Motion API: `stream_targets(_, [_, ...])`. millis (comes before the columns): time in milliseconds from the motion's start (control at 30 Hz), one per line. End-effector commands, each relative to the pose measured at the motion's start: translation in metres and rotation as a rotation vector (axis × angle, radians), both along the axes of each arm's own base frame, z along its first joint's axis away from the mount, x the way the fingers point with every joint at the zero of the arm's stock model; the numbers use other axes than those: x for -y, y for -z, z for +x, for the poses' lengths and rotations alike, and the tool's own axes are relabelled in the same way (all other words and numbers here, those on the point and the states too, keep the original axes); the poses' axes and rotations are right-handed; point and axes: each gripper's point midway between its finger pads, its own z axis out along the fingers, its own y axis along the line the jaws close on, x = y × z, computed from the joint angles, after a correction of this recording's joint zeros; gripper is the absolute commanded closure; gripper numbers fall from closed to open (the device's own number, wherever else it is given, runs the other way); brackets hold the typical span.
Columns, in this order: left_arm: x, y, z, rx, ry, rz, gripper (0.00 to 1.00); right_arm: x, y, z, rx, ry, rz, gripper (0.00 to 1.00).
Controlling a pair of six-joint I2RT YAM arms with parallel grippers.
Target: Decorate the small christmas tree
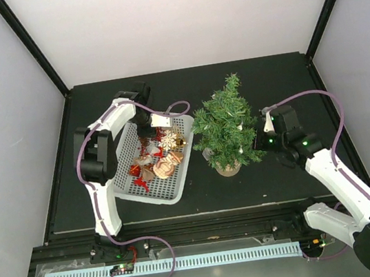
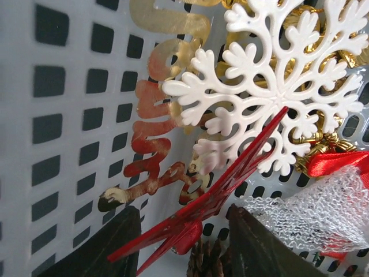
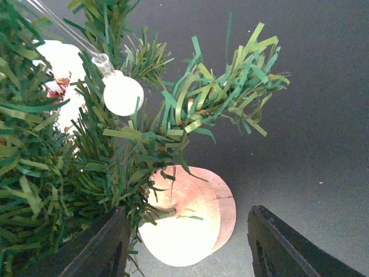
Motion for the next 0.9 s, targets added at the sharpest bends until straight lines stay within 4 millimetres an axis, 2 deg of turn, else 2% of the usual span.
stream_targets(0, [0.008,-0.007,0.010,0.037,0.009,-0.019,0.63,-0.003,0.003,0.001,0.009,-0.011,0.016,0.43])
stream_targets(500, [0.011,-0.013,-0.013,-0.038,-0.004,-0.048,0.98,-0.003,0.007,-0.001,-0.002,-0.005,0.021,0.43])
stream_targets(700, [0.010,-0.017,-0.020,-0.052,-0.014,-0.051,0.98,-0.003,0.009,-0.003,-0.005,-0.002,0.025,0.43])
stream_targets(867, [0.009,-0.032,-0.021,-0.029,-0.025,-0.058,0.98,-0.003,0.008,-0.003,-0.001,-0.003,0.027,0.43])
